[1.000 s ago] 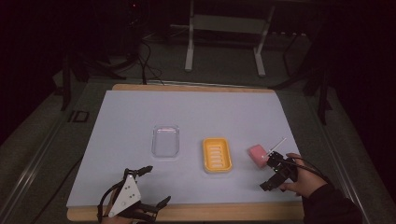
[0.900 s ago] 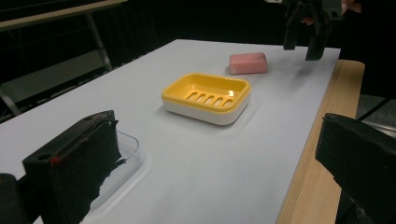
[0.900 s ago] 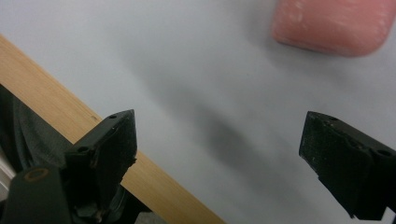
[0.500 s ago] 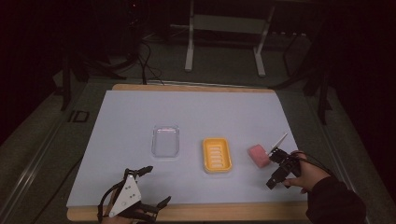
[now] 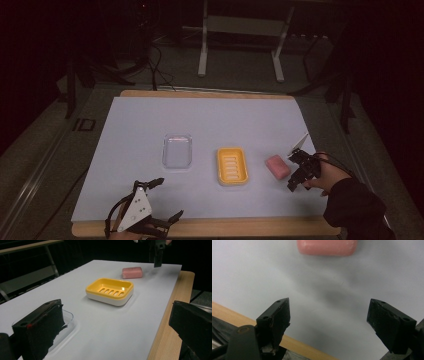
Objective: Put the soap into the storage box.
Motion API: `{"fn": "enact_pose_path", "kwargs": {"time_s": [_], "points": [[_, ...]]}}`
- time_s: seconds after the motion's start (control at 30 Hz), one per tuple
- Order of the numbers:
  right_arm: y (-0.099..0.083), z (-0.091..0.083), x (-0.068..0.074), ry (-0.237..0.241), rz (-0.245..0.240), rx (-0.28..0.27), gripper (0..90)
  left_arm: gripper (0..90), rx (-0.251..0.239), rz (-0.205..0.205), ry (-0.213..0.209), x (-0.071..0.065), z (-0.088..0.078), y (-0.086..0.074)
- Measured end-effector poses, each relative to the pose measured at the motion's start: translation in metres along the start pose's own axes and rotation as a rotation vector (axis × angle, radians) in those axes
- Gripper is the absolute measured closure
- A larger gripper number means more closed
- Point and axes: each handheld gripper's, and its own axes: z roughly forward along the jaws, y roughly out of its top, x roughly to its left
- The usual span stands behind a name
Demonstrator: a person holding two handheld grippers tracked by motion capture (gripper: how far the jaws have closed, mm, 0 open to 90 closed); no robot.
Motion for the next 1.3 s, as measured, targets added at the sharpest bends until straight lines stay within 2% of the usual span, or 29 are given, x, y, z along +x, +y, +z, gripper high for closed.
{"fn": "enact_pose_path", "kwargs": {"time_s": [0.1,0.3,0.47,0.67,0.87,1.0,1.3], "points": [[0.007,-0.002,-0.002,-0.01,0.009,0.006,18.6,0.4,-0.001,-0.002,0.002,0.0,0.0,0.0],[0.02,-0.006,-0.002,0.004,0.015,-0.017,18.5,0.4,-0.002,0.0,0.0,0.0,0.0,0.0],[0.031,-0.008,-0.003,0.011,0.022,-0.079,18.4,0.4,-0.001,0.001,-0.001,0.0,0.0,0.0],[0.04,-0.005,-0.002,0.025,-0.018,-0.143,18.5,0.4,-0.001,0.002,-0.002,0.0,0.0,0.0],[0.048,0.0,-0.002,0.032,-0.009,-0.202,18.7,0.4,-0.001,0.002,-0.003,0.0,0.0,0.0],[0.051,0.009,-0.001,0.019,-0.045,-0.217,22.0,0.4,0.0,0.003,-0.004,0.0,0.0,0.0],[0.056,0.021,-0.002,0.014,-0.021,-0.213,24.2,0.4,0.001,0.003,-0.004,0.0,0.0,0.0]]}}
